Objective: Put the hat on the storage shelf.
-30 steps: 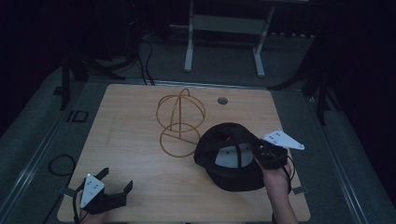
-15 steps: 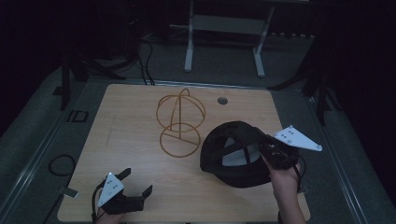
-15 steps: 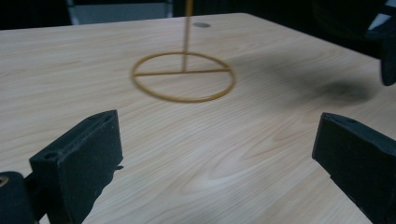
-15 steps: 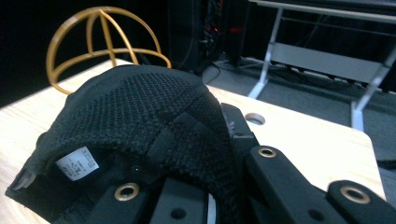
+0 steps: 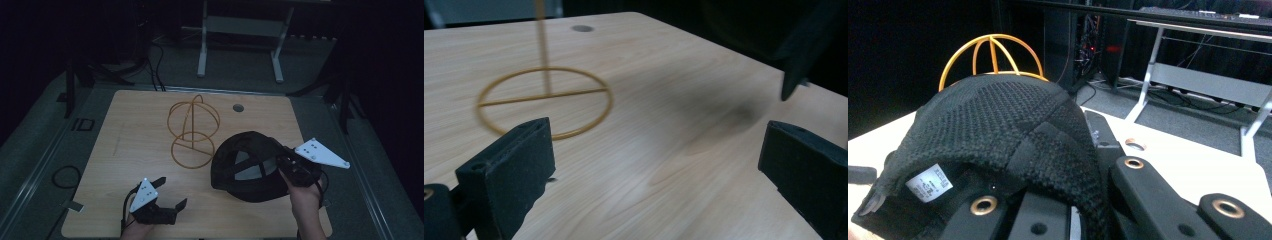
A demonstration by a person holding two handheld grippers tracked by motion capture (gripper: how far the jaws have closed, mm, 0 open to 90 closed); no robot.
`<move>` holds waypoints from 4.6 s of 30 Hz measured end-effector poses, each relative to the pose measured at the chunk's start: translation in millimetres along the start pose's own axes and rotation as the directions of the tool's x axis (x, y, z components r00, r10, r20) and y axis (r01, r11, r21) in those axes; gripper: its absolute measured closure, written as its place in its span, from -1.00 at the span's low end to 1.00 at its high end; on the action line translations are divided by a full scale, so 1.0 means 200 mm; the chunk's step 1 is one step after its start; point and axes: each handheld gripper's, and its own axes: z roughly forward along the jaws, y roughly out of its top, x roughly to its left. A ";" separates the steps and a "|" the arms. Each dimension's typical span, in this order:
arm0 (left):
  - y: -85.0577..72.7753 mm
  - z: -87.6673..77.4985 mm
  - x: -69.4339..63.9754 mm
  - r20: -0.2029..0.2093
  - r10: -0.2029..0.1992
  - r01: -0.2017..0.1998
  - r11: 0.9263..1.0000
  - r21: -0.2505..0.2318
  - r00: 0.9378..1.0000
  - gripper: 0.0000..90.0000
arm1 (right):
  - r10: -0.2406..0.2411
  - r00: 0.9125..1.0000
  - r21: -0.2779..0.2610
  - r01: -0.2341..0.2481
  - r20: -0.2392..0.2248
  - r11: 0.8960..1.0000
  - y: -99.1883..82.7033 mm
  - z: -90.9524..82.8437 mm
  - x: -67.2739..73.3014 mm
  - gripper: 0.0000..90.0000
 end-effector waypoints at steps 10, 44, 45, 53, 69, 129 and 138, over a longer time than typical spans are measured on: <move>0.13 0.12 -0.11 0.081 0.039 -0.040 0.999 0.008 0.996 -0.89 | -0.003 1.000 0.007 0.004 -0.026 1.000 -0.02 0.02 0.04 0.97; 0.41 0.22 -0.15 0.017 0.044 -0.041 0.986 -0.159 0.999 0.81 | -0.055 0.989 0.004 0.056 -0.135 0.998 -0.05 0.03 0.11 0.97; 0.42 0.22 -0.16 0.006 0.041 -0.040 0.986 -0.164 0.999 0.89 | -0.054 0.989 0.005 0.055 -0.136 0.998 -0.05 0.03 0.11 0.97; 0.46 0.23 -0.18 -0.029 0.078 -0.081 0.986 -0.146 0.997 0.97 | -0.041 0.989 0.012 0.043 -0.145 0.999 -0.08 0.00 0.11 0.96; 0.56 0.21 -0.21 -0.032 0.119 -0.122 0.982 -0.143 0.992 0.98 | -0.003 0.978 0.048 0.014 -0.210 0.999 -0.20 -0.08 0.07 0.43; 0.71 0.08 -0.12 0.459 0.358 -0.232 0.922 -0.309 0.813 0.97 | -0.232 0.794 -0.023 0.266 -0.561 0.964 -0.12 -0.18 0.19 0.07; 0.72 0.10 -0.11 0.476 0.329 -0.197 0.932 -0.306 0.816 0.97 | -0.261 0.786 -0.038 0.290 -0.560 0.956 -0.13 -0.17 0.21 0.50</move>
